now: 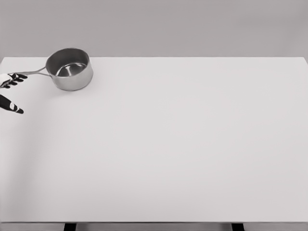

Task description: Rotate pot handle

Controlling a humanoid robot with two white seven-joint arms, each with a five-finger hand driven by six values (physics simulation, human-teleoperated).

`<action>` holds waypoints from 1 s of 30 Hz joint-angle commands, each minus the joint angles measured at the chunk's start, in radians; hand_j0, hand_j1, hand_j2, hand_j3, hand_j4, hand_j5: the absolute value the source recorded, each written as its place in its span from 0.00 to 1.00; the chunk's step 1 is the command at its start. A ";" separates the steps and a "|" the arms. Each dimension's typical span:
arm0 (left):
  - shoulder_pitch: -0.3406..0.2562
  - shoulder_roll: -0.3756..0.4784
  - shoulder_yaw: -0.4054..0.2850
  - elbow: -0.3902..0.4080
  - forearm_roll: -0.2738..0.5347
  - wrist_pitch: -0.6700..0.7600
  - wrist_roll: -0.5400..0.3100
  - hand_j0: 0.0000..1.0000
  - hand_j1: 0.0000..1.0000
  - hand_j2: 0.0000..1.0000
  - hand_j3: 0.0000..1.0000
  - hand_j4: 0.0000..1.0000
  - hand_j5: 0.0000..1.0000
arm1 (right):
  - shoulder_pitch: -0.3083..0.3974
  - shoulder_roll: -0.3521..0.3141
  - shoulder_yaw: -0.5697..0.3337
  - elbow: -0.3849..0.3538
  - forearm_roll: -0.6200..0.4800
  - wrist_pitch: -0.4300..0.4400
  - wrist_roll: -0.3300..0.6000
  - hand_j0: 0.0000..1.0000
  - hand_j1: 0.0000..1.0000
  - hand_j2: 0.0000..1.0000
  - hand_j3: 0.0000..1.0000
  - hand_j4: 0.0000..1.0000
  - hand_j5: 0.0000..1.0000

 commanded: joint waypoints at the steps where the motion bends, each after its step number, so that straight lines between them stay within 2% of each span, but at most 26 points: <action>1: 0.000 -0.005 -0.002 0.013 -0.002 -0.002 0.000 1.00 1.00 1.00 1.00 1.00 1.00 | 0.000 0.000 0.000 0.001 0.000 0.000 0.000 1.00 1.00 1.00 1.00 1.00 1.00; 4: -0.015 -0.015 -0.005 0.035 -0.002 -0.008 0.000 1.00 1.00 1.00 1.00 1.00 1.00 | 0.000 0.000 0.000 0.001 0.000 0.000 0.000 1.00 1.00 1.00 1.00 1.00 1.00; 8: -0.046 -0.052 -0.003 0.079 -0.052 -0.011 0.000 1.00 1.00 1.00 1.00 1.00 1.00 | 0.000 0.000 0.000 0.000 0.000 0.000 0.000 1.00 1.00 1.00 1.00 1.00 1.00; 18: -0.049 -0.054 0.006 0.079 -0.051 -0.011 0.000 1.00 1.00 1.00 1.00 1.00 1.00 | 0.000 0.000 0.000 0.001 0.000 0.000 0.000 1.00 1.00 1.00 1.00 1.00 1.00; 22: -0.051 -0.051 0.015 0.047 -0.037 -0.034 0.000 1.00 1.00 1.00 1.00 1.00 1.00 | 0.000 0.000 0.000 0.000 0.000 0.000 0.000 1.00 1.00 1.00 1.00 1.00 1.00; 26: -0.017 -0.048 0.092 -0.032 -0.034 -0.039 0.000 1.00 1.00 1.00 1.00 1.00 1.00 | 0.000 0.000 0.000 0.000 0.000 0.000 0.000 1.00 1.00 1.00 1.00 1.00 1.00; 30: 0.063 -0.044 0.190 -0.095 -0.034 -0.040 0.000 1.00 1.00 1.00 1.00 1.00 1.00 | 0.000 0.000 0.000 0.001 0.000 0.000 0.000 1.00 1.00 1.00 1.00 1.00 1.00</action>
